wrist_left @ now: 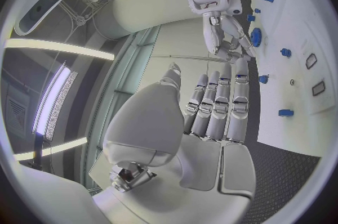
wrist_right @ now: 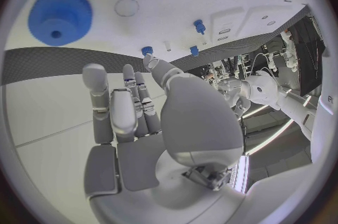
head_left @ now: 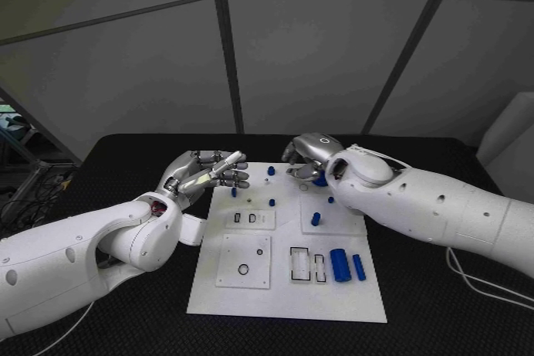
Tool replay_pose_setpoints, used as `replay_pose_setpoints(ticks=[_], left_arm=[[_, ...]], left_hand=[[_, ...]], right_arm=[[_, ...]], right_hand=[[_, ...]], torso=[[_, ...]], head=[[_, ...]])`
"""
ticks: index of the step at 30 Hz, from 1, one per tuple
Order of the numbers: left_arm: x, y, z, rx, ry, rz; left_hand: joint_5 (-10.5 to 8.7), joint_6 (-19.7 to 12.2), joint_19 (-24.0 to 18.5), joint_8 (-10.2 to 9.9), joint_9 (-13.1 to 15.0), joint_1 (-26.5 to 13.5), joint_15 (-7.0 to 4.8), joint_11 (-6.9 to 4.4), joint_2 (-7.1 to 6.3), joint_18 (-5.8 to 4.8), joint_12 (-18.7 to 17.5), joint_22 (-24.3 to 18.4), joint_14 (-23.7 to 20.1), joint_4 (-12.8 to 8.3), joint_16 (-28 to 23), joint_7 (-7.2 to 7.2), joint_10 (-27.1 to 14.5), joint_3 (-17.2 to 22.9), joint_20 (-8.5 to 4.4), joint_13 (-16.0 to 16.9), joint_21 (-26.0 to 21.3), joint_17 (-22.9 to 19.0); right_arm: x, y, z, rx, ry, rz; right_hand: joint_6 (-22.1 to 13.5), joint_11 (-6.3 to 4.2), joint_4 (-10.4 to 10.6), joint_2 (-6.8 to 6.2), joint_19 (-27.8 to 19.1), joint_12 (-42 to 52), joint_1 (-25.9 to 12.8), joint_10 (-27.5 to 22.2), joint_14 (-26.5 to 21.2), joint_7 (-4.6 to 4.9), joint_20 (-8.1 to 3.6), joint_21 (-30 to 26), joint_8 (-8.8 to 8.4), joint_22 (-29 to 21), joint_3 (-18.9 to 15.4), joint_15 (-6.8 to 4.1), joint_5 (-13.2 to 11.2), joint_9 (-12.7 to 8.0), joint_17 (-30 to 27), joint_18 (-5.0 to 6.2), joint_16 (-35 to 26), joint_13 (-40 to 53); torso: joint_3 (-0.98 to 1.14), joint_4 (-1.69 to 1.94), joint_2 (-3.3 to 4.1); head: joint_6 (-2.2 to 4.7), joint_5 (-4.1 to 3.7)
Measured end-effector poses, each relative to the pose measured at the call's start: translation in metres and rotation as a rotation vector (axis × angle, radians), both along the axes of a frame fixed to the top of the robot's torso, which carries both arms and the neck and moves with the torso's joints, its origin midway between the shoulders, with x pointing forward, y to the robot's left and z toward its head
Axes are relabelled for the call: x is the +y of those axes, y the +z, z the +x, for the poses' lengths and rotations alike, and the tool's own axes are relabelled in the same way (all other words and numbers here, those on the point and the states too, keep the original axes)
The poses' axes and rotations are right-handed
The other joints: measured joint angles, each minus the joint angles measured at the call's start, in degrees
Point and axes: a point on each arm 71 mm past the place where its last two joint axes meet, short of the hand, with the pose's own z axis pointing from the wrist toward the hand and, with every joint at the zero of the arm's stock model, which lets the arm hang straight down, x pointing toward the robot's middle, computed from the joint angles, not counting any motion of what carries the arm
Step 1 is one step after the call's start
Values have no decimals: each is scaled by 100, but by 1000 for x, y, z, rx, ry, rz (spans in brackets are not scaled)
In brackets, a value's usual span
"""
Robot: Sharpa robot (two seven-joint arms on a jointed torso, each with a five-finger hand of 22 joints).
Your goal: Assemble the parts on the task board
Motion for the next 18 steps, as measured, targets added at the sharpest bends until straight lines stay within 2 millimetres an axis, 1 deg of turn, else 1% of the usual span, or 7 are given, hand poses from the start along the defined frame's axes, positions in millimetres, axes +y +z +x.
replay_pose_setpoints(ticks=[3, 5, 7, 8, 10, 15, 18], left_arm=[[1, 0, 0, 0, 1, 1], [2, 0, 0, 0, 2, 2], [2, 0, 0, 1, 3, 2], [2, 0, 0, 1, 3, 2], [2, 0, 0, 1, 3, 2], [3, 0, 0, 1, 5, 3], [3, 0, 1, 1, 6, 4]], left_hand=[[0, 0, 0, 0, 0, 0, 0, 0, 0, 1, 0, -1, 0, 0, 0, 0, 0, 0, 0, 0, 0, 0], [0, 0, 0, 0, 0, 0, 0, 0, 0, 1, 0, -9, 0, 0, 0, 0, 0, 0, 0, 0, 0, 0], [0, 0, 0, 0, 0, 0, 0, 0, 0, 1, 0, -9, 0, 0, 0, 0, 0, 0, 0, 0, 0, 0], [0, 0, 0, 0, 0, 0, 0, 0, 0, 0, 0, -9, 0, 0, 0, 0, 0, 0, 0, 0, 0, -1], [0, 0, 0, 0, 0, 0, 0, 0, 0, 1, 0, -9, 0, 0, 0, 0, 0, 0, 0, 0, 0, 0], [0, 0, 0, 0, 0, 0, 20, 0, 0, 0, 0, -8, -20, 0, 0, 0, 0, 0, 0, 0, 0, 0], [0, 0, 0, 0, 0, 0, 20, 0, 0, 0, 0, -8, -20, 0, 0, 0, 0, 0, 0, 0, 0, 5]], right_arm=[[-27, 9, -4, 17, -39, 41], [-43, 15, -8, 40, -63, 72], [-56, 17, -11, 69, -87, 93], [-63, 17, -12, 86, -100, 101], [-77, 16, -13, 128, -130, 117], [-91, 12, -13, 204, -173, 147], [-93, 10, -10, 233, -189, 159]], right_hand=[[78, -152, 97, -105, 121, 421, -120, 676, 9, -87, -87, 117, 37, 191, -122, -133, 0, 0, 192, 0, 119, 228], [55, -265, 148, -207, 293, 911, -222, 1101, 9, -183, -169, 251, 38, 428, -314, -234, 152, 0, 512, -4, 301, 568], [-31, -330, 197, -244, 490, 1864, -242, 1144, 7, -261, -224, 403, 66, 688, -539, -299, 360, -7, 873, -138, 519, 1471], [-158, -333, 274, -260, 593, 3072, -227, 1011, 8, -245, -247, 493, 92, 844, -716, -315, 439, -16, 1110, -138, 658, 2730], [-322, -276, 408, -203, 631, 4143, -251, 910, 9, -199, -223, 539, 105, 958, -850, -286, 441, -33, 1307, -137, 761, 3833], [-646, -207, 587, -143, 650, 4796, -200, 617, 0, -118, -204, 539, 151, 1008, -1096, -198, 443, -47, 1366, -137, 809, 4571], [-724, -192, 647, -99, 680, 5014, -153, 604, -1, -83, -174, 565, 171, 1031, -1158, -198, 443, -52, 1366, -137, 822, 4833]], torso=[[5, -32, -25], [10, -56, -42], [15, -78, -60], [18, -86, -68], [25, -102, -83], [41, -126, -112], [55, -138, -120]], head=[[13, -13], [30, -23], [44, -43], [52, -50], [63, -71], [55, -97], [53, -97]])
